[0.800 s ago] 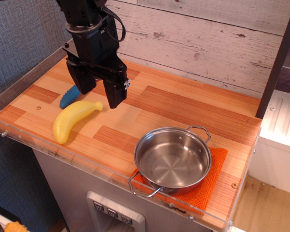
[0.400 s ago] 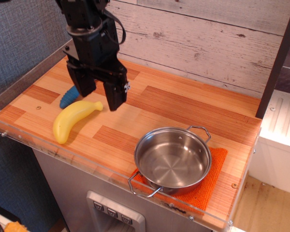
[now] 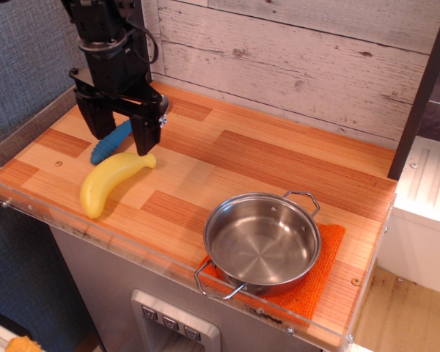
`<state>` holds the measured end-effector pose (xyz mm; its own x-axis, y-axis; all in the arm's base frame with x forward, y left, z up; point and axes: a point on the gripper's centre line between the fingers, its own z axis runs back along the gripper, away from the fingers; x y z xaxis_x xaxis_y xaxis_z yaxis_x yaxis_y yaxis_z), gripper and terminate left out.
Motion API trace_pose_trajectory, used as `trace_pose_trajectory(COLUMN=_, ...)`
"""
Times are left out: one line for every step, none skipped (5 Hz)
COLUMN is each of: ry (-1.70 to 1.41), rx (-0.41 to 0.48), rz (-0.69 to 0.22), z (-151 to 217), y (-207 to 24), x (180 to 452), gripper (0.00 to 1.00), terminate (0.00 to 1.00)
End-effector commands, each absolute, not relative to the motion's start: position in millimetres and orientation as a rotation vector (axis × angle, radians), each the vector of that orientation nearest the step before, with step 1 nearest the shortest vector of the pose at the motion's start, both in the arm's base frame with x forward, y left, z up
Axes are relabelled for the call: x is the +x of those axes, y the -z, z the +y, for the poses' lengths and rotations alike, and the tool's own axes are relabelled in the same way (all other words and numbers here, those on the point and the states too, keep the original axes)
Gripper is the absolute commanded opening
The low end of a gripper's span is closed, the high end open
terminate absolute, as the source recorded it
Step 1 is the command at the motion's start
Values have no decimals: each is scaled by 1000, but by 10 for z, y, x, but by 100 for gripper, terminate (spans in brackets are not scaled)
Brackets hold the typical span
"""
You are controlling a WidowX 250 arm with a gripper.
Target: Put the spoon to the top left of the pot.
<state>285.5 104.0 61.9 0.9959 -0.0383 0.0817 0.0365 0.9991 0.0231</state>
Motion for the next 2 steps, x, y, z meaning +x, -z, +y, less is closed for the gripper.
trace_pose_trajectory(ry=0, rx=86, rz=-91, z=1314, y=-564, x=3094, gripper=100, terminate=0)
trace_pose_trajectory(ry=-9, rx=96, rz=-76, z=1391, y=-452, x=3221, gripper=100, terminate=0)
